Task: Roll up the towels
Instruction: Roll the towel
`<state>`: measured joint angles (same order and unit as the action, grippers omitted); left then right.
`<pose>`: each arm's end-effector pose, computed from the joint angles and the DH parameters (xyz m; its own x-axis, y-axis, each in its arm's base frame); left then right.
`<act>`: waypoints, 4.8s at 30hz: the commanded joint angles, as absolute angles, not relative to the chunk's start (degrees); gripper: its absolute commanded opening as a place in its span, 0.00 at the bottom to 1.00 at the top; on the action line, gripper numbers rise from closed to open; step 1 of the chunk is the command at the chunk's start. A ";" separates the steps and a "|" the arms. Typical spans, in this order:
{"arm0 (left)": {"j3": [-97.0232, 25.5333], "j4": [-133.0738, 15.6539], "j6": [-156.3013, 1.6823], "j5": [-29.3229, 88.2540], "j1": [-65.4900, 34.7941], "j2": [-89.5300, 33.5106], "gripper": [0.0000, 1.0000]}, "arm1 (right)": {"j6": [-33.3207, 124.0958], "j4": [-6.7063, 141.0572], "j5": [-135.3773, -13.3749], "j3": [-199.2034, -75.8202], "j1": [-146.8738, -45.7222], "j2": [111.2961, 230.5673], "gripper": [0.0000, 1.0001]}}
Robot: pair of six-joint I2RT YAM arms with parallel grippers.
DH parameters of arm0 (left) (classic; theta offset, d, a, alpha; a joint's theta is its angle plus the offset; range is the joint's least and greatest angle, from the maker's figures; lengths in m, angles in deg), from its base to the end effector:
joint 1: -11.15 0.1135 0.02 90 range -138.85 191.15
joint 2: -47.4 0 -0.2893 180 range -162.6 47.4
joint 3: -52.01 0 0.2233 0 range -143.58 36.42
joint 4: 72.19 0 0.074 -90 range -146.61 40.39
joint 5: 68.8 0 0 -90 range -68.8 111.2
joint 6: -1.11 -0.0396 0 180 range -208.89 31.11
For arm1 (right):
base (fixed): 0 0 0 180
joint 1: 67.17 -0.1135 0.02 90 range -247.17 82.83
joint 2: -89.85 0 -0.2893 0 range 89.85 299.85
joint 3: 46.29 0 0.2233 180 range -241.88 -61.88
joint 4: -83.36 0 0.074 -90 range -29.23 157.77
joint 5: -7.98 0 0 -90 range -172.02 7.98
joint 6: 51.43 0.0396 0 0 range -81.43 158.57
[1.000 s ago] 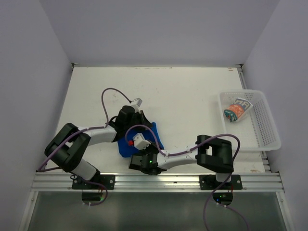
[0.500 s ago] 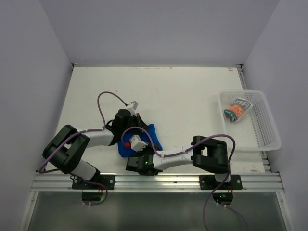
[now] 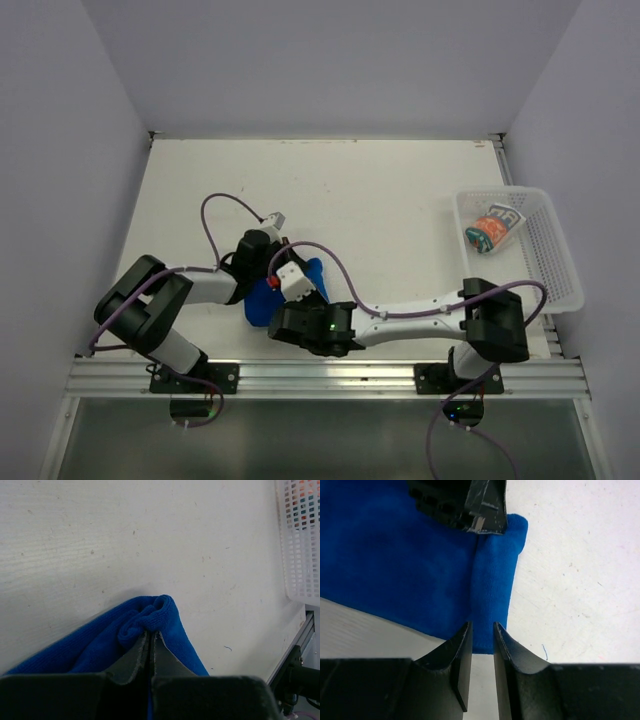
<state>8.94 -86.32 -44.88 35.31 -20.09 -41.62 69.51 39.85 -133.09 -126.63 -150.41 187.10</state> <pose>0.2223 -0.1461 0.1830 -0.7967 -0.3048 -0.5218 0.1759 0.7091 -0.6828 0.0681 0.3131 0.2495 -0.3854 -0.5066 -0.7712 -0.4438 0.8345 -0.3265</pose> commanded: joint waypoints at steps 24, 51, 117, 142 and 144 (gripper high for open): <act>11.46 -84.73 -46.79 31.57 -19.26 -42.95 0.00 | 94.56 84.46 -92.21 -91.15 -125.09 164.82 0.45; 13.04 -84.99 -44.94 30.87 -19.26 -41.20 0.00 | 91.75 87.20 -90.10 -92.02 -125.09 177.03 0.27; 5.84 -74.18 -38.44 39.84 -12.67 -30.65 0.25 | 74.96 17.94 -144.24 -144.75 -148.64 212.54 0.00; 4.52 -71.37 -43.18 43.35 -12.67 -28.89 0.23 | 68.81 25.58 -138.97 -143.79 -148.12 216.59 0.00; 4.61 -72.86 -43.19 44.23 -12.67 -28.89 0.23 | 68.72 25.67 -138.80 -143.70 -147.86 216.50 0.00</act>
